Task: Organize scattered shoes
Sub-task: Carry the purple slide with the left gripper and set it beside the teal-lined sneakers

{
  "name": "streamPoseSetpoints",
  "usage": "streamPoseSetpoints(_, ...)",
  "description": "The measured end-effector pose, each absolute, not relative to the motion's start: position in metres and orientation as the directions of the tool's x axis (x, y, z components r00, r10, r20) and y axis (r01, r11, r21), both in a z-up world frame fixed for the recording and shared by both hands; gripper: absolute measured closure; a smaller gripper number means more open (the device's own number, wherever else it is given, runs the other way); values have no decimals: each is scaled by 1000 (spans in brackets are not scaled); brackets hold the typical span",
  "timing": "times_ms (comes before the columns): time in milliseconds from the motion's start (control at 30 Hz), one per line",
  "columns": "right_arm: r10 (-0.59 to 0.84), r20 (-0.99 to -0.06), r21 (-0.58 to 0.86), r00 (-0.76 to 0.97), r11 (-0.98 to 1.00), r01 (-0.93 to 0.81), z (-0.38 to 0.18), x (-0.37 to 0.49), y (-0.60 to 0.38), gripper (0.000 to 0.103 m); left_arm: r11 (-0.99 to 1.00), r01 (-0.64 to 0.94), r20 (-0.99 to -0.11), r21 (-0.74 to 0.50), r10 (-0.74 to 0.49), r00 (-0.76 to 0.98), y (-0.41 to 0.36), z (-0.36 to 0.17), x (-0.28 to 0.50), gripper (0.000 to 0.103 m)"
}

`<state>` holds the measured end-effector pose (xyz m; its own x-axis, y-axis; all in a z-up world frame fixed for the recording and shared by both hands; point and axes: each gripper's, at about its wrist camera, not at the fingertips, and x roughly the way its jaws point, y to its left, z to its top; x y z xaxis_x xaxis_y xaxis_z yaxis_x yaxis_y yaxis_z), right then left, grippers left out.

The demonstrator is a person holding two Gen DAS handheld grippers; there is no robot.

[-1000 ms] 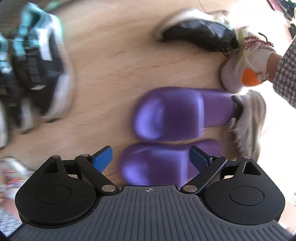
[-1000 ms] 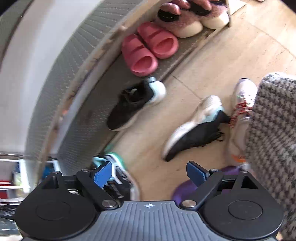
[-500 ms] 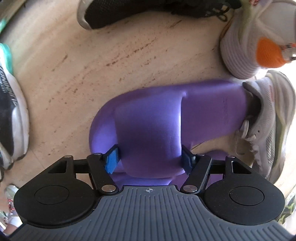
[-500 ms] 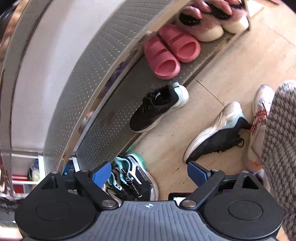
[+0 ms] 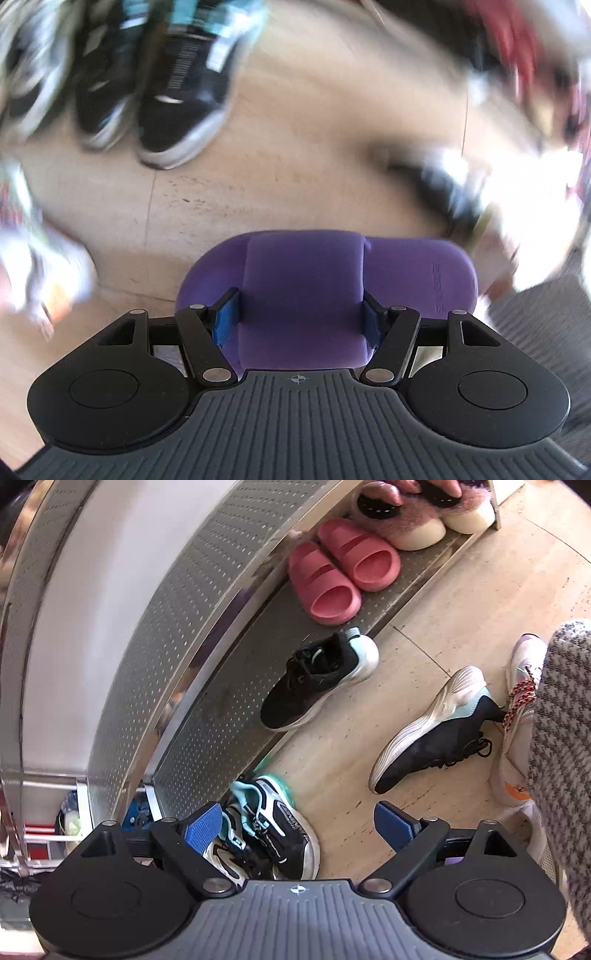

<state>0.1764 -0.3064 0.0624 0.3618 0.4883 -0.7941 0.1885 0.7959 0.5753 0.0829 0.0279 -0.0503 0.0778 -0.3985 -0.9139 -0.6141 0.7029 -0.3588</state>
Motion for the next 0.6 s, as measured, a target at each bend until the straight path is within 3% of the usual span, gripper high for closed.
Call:
streamPoseSetpoints(133,472,-803,562,364,802,201,59,176,-310,12,443,-780,-882,-443,-370,291,51,-38,86,35)
streamPoseSetpoints(167,470,-803,562,366,801,205,58,177,-311,12,367,-817,-880,-444,-349,322,55,-41,88,31)
streamPoseSetpoints(200,469,-803,563,368,800,208,57,177,-313,12,319,-843,-882,-433,-345,322,57,-46,91,18)
streamPoseSetpoints(267,466,-802,562,373,800,210,57,179,-314,12,261,-889,-890,-376,-368,268,58,-64,102,16)
streamPoseSetpoints(433,449,-808,536,380,829,160,59,182,-305,11,437,-839,-914,-324,-375,157,54,-60,112,16)
streamPoseSetpoints(600,443,-841,487,312,869,80,49,182,-283,11,756,-611,-960,-235,-278,24,60,-17,122,15)
